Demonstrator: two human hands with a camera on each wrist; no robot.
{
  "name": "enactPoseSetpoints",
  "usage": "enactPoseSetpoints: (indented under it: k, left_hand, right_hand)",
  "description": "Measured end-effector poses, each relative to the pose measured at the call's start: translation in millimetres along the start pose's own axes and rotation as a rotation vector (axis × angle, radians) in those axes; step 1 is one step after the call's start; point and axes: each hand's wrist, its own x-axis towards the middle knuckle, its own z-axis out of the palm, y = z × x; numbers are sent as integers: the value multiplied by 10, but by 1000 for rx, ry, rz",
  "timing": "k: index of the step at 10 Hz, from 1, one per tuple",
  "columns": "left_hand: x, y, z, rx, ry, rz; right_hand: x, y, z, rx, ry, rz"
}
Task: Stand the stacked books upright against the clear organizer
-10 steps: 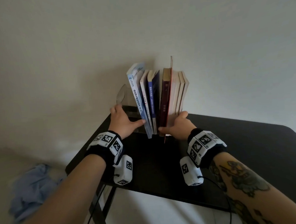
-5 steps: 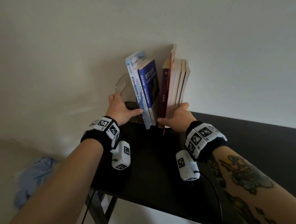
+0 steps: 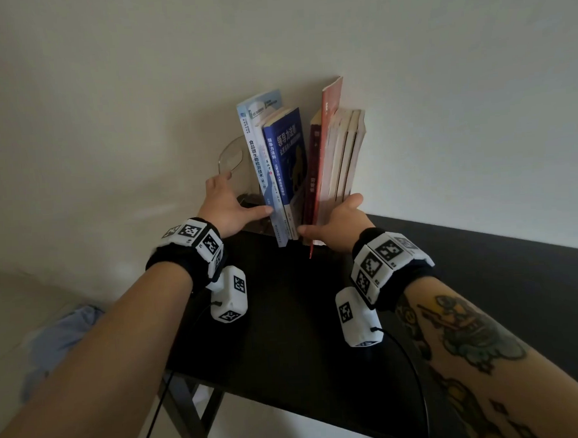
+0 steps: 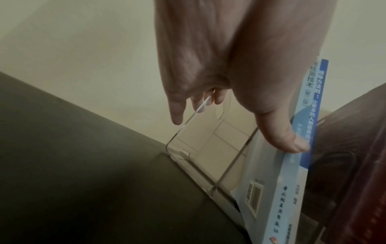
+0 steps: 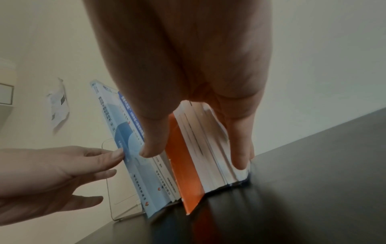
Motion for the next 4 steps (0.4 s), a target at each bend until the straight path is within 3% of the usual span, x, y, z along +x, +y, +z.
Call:
enactPoseSetpoints:
  k: [3,4]
  left_hand:
    - [-358,131,37,16,-102,-124]
    - [-565,265,20,-30,-64,-93]
  right_hand:
    - [-148,30,-16,124,-41,75]
    - [-287,66,-75,202,-2,69]
